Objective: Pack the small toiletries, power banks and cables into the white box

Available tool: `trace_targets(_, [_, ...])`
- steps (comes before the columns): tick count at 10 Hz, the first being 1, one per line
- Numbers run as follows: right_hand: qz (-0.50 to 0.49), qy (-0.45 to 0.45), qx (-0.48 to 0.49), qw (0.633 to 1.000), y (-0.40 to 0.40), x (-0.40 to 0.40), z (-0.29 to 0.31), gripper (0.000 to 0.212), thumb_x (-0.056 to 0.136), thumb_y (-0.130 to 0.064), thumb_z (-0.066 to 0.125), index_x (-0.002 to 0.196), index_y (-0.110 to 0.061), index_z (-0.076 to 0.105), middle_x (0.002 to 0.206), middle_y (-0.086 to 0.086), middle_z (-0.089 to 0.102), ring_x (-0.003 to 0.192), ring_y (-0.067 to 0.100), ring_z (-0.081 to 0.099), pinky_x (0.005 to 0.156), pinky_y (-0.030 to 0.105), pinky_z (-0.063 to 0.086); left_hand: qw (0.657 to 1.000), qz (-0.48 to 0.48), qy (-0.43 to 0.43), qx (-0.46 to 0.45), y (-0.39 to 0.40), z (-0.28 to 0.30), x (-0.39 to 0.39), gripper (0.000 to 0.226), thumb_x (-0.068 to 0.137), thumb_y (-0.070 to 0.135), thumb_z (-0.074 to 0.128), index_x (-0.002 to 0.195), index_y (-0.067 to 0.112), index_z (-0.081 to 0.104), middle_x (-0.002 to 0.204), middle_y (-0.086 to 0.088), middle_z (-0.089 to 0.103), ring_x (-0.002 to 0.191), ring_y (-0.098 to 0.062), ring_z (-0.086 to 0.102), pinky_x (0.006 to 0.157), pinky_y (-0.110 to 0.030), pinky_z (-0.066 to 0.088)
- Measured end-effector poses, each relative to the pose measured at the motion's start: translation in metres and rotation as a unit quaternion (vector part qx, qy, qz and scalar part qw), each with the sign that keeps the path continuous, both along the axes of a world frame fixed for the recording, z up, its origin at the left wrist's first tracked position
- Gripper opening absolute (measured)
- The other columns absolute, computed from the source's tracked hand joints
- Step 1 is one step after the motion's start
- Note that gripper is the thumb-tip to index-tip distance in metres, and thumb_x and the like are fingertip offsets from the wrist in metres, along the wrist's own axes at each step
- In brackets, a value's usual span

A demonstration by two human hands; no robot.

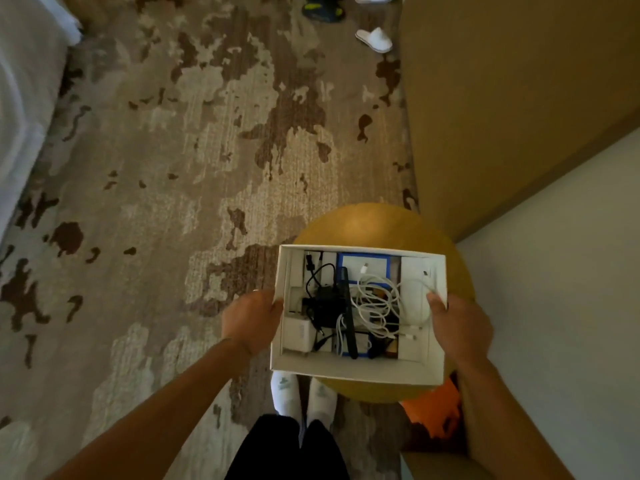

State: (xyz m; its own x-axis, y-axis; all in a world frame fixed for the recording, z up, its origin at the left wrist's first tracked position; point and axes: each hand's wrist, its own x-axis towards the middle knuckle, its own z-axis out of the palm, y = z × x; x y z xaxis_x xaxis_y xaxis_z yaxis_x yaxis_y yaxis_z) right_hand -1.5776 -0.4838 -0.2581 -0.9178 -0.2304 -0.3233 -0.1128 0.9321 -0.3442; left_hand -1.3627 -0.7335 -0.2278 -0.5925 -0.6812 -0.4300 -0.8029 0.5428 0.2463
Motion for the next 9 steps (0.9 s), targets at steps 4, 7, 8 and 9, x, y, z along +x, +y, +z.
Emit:
trace_targets(4, [0.013, 0.019, 0.061, 0.998, 0.01, -0.058, -0.05, 0.051, 0.104, -0.048, 0.044, 0.084, -0.007, 0.067, 0.077, 0.012, 0.066, 0.07, 0.031, 0.059, 0.066, 0.035, 0.044, 0.998, -0.07, -0.004, -0.006, -0.01, -0.059, -0.068, 0.039, 0.102, 0.035, 0.044, 0.067, 0.018, 0.04, 0.061, 0.001, 0.047, 0.064, -0.028, 0.056, 0.058, -0.032, 0.041])
trace_targets(7, [0.046, -0.042, 0.095, 0.994, 0.001, -0.078, -0.054, 0.044, 0.105, -0.046, 0.042, 0.101, -0.011, 0.068, 0.091, 0.011, 0.067, 0.083, 0.031, 0.062, 0.07, 0.033, 0.04, 0.994, -0.089, -0.058, 0.005, -0.024, -0.074, -0.096, 0.034, 0.102, 0.036, 0.04, 0.073, 0.019, 0.043, 0.074, -0.002, 0.054, 0.07, -0.026, 0.053, 0.062, -0.032, 0.038])
trace_targets(8, [0.066, -0.104, 0.142, 0.982, 0.001, -0.084, -0.036, 0.031, 0.103, -0.037, 0.046, 0.103, -0.012, 0.065, 0.087, 0.005, 0.062, 0.075, 0.022, 0.056, 0.066, 0.03, 0.04, 0.983, -0.112, -0.134, 0.057, -0.028, -0.056, -0.102, 0.031, 0.103, 0.038, 0.038, 0.104, 0.013, 0.057, 0.098, -0.009, 0.065, 0.085, -0.028, 0.06, 0.072, -0.035, 0.047])
trace_targets(9, [0.052, -0.146, 0.115, 0.981, -0.004, -0.085, 0.016, 0.028, 0.099, -0.029, 0.049, 0.086, -0.009, 0.064, 0.079, 0.006, 0.061, 0.068, 0.021, 0.057, 0.057, 0.03, 0.04, 0.978, -0.142, -0.133, 0.07, -0.028, -0.003, -0.108, 0.036, 0.103, 0.038, 0.042, 0.122, 0.013, 0.06, 0.119, -0.011, 0.066, 0.105, -0.031, 0.062, 0.089, -0.039, 0.051])
